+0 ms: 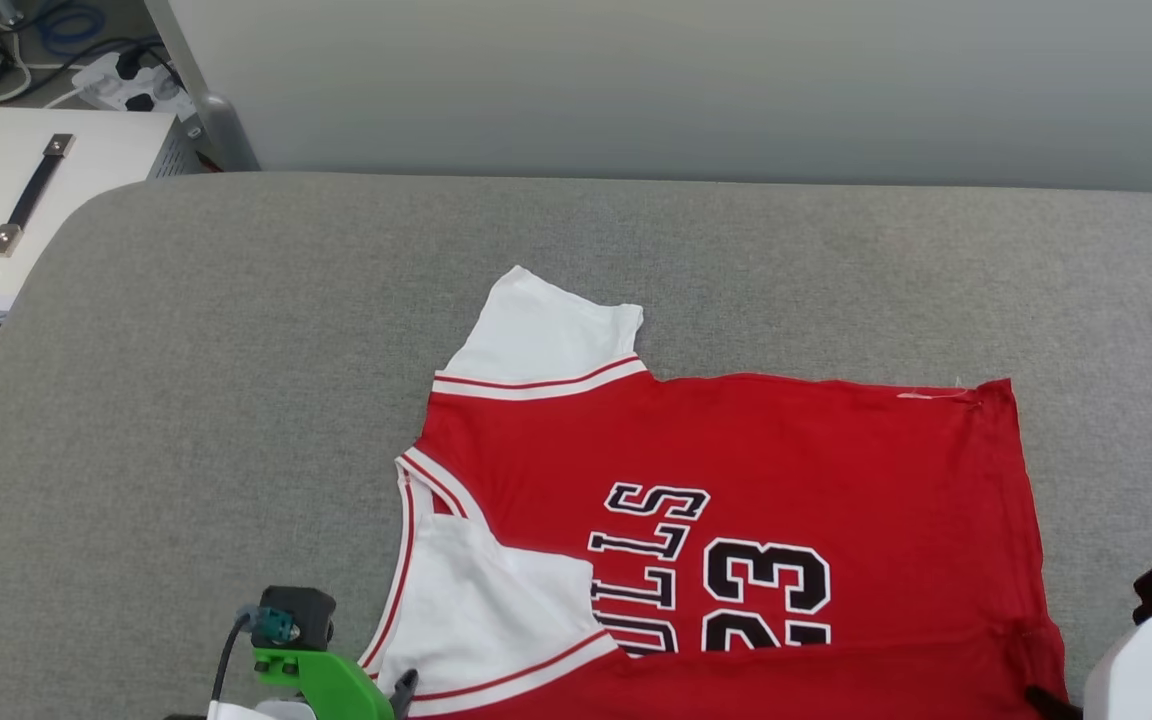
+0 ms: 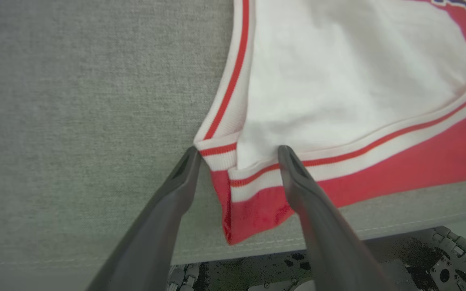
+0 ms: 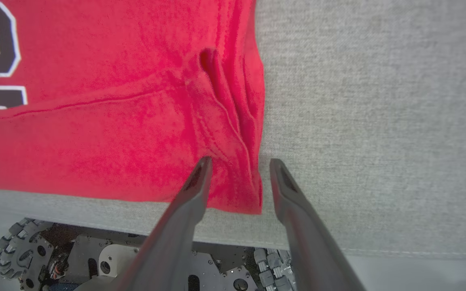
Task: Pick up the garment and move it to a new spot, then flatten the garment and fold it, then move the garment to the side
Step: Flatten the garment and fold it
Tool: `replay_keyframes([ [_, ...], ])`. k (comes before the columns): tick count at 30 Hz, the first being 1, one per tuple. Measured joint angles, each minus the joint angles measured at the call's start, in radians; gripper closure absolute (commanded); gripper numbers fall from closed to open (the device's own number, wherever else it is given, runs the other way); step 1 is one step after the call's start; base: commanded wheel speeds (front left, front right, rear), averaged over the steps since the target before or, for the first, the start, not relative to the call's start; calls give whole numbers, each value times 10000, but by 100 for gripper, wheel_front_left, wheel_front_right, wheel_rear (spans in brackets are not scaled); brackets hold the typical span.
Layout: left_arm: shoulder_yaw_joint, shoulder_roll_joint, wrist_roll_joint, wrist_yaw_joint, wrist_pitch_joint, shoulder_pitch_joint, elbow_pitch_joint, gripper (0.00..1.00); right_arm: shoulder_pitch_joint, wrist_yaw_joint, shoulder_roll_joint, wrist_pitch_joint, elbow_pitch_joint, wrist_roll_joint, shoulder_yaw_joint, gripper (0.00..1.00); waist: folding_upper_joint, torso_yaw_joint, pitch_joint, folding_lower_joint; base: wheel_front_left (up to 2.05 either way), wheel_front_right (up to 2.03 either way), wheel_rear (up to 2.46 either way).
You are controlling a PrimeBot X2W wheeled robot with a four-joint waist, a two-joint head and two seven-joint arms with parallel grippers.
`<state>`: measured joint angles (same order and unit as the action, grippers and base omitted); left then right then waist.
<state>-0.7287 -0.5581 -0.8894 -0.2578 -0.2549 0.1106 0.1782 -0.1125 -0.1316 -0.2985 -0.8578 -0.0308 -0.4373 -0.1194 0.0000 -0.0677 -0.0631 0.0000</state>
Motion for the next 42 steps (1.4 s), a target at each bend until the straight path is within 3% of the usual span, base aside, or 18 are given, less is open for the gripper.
replay_keyframes([
  [4,196,-44,395,-17,617,215,-184,0,98,0,-198,757,408,-173,151,0,0,-2,302,0,0,0,0],
  [14,988,-44,1277,-209,3310,607,-1145,0,402,0,-336,4382,1457,-65,546,0,0,70,1020,0,0,0,0],
  [19,1241,94,1649,-196,4679,542,-1350,0,344,0,-88,6011,1772,324,767,0,0,159,1162,0,0,0,0],
  [23,1574,458,1954,-142,5058,266,-1465,0,167,2,318,7302,1850,587,771,0,0,201,1138,0,0,0,0],
  [30,2660,1384,3300,493,5108,-410,-1806,0,5,0,901,9166,1714,945,529,0,0,208,1041,0,0,0,0],
  [42,4056,2460,4696,1862,5110,-574,-1273,0,220,0,1106,9741,1246,1189,811,0,0,424,367,0,0,0,0],
])
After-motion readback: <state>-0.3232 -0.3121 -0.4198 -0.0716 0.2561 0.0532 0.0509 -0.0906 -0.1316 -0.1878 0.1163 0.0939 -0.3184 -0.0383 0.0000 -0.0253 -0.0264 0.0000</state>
